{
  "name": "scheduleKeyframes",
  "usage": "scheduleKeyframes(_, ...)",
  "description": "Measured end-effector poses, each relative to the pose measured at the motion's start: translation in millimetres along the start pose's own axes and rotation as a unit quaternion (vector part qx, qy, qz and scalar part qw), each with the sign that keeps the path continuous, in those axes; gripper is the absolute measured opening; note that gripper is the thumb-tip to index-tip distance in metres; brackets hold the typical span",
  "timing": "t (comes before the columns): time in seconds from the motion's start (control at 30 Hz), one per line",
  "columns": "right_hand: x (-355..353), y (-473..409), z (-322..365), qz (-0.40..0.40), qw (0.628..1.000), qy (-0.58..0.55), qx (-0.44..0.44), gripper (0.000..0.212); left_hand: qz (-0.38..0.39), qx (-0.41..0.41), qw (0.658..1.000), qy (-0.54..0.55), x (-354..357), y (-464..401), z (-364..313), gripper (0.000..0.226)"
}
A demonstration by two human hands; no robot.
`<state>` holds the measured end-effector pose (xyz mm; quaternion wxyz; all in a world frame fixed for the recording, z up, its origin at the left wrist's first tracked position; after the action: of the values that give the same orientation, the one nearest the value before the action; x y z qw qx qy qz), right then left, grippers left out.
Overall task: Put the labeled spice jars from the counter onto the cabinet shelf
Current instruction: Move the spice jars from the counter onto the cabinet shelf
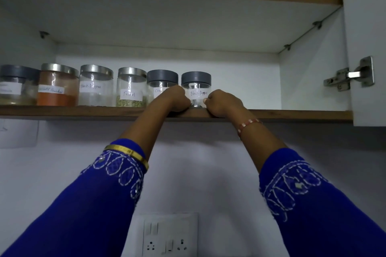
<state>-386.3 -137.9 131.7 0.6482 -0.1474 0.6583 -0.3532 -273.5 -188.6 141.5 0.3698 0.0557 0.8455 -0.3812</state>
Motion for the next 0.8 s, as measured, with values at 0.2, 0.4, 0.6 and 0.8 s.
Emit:
scheduleKeyframes(0.2,-2,24,3,-0.071,0.997,0.038,-0.008,0.043,-0.110,0.068,0.992,0.015,-2,22,-7,0.030)
scheduleKeyframes(0.4,6,71,-3,-0.080,0.992,0.093,-0.043,0.051,-0.194,0.233,0.948,0.092,4,80,-18,0.031)
scheduleKeyframes(0.6,38,168,-32,-0.033,0.998,-0.028,-0.035,0.055,-0.110,0.213,0.925,0.295,62,161,-8,0.035)
scheduleKeyframes(0.8,72,298,-87,-0.028,0.991,-0.105,0.073,0.050,-0.037,0.117,0.877,0.465,128,250,8,0.034)
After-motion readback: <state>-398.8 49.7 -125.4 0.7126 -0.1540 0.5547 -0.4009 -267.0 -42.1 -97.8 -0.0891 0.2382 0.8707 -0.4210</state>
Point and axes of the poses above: each hand's wrist, its own y-axis away from the middle knuckle, its own x-axis out of the palm, z = x × y, the point moved 7 cm from there along -y, towards the middle knuckle, and after that the axes turned 13 degrees about y, right-handed, at the moved point
